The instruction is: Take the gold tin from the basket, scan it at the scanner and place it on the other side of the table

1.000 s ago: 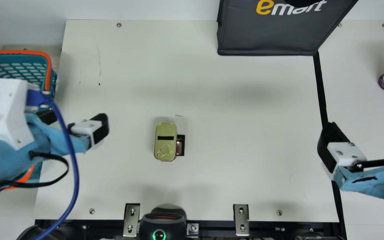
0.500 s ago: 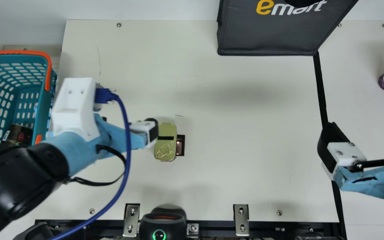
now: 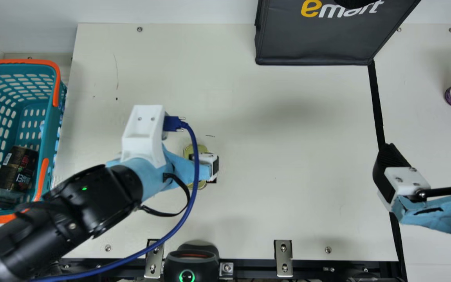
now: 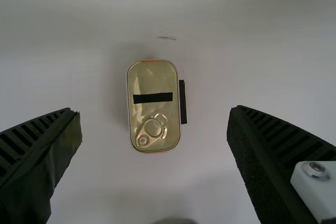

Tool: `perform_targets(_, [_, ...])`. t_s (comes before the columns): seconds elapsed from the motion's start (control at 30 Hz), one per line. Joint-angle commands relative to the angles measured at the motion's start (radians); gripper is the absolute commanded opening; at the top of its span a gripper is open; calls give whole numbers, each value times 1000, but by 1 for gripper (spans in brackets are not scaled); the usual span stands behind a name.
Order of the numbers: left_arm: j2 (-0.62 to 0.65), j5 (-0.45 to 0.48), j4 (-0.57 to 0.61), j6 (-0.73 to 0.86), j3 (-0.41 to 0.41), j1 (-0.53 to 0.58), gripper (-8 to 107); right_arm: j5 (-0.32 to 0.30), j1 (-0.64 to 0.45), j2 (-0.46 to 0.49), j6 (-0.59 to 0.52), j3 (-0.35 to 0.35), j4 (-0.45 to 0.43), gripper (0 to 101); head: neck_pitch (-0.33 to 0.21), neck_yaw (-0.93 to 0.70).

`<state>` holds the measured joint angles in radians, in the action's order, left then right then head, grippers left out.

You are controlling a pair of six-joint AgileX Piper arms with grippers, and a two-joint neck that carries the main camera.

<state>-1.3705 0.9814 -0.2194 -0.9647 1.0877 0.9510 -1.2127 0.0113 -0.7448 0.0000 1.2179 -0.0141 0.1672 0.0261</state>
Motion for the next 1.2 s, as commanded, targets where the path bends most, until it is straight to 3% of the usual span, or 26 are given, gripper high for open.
perform_targets(0.0, [-19, -14, 1, -4, -5, 4, 90, 0, 0, 0, 0, 0, 0, 95, -29, 1])
perform_targets(1.17, [-249, -112, -16, -21, -51, 4, 90, 0, 0, 0, 0, 0, 0, 95, -29, 1])
